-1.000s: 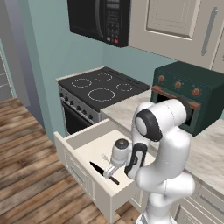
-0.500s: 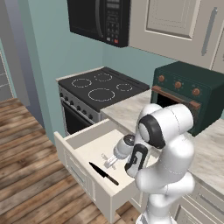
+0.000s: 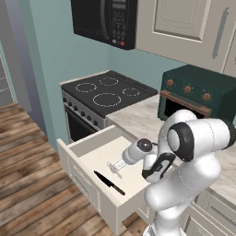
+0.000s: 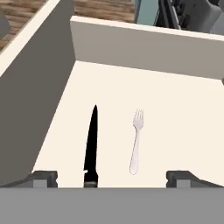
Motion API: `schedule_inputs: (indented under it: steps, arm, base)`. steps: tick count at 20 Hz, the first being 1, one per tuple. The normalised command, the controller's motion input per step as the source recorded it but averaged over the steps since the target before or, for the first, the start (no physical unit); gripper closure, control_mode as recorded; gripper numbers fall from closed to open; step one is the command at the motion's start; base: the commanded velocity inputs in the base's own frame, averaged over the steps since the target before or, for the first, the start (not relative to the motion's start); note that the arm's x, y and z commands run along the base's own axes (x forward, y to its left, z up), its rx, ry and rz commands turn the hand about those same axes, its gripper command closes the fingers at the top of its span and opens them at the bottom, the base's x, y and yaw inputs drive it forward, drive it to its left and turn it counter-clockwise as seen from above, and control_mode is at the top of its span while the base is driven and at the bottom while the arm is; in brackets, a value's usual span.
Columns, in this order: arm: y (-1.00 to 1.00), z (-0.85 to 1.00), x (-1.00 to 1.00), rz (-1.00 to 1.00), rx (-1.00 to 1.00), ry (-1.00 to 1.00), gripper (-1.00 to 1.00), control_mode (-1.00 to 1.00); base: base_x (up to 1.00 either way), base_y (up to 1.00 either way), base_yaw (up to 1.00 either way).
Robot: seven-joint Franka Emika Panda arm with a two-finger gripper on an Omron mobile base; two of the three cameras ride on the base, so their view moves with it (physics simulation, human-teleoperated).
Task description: Pick up the metallic utensils from the counter and place them in the open drawer. Make sure not to pick up any wooden utensils.
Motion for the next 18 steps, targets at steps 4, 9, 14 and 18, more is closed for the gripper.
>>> schedule_inputs:
  steps: [4,9,14,18]
  arm:
    - [0.09,0.73,0.00,0.00,-0.01,0.20,-1.00,-1.00]
    - [0.18,0.92,0.00,0.00,-0.04,0.21,-1.00,-1.00]
    - [0.36,0.96,0.00,0.00,-0.08,0.18,-1.00,-1.00]
    - [0.45,0.99,-0.01,0.00,-0.11,0.21,-1.00,-1.00]
  base:
    - [0.00,0.00,0.00]
    - [0.00,0.00,0.00]
    - [0.00,0.00,0.00]
    - [0.00,0.00,0.00]
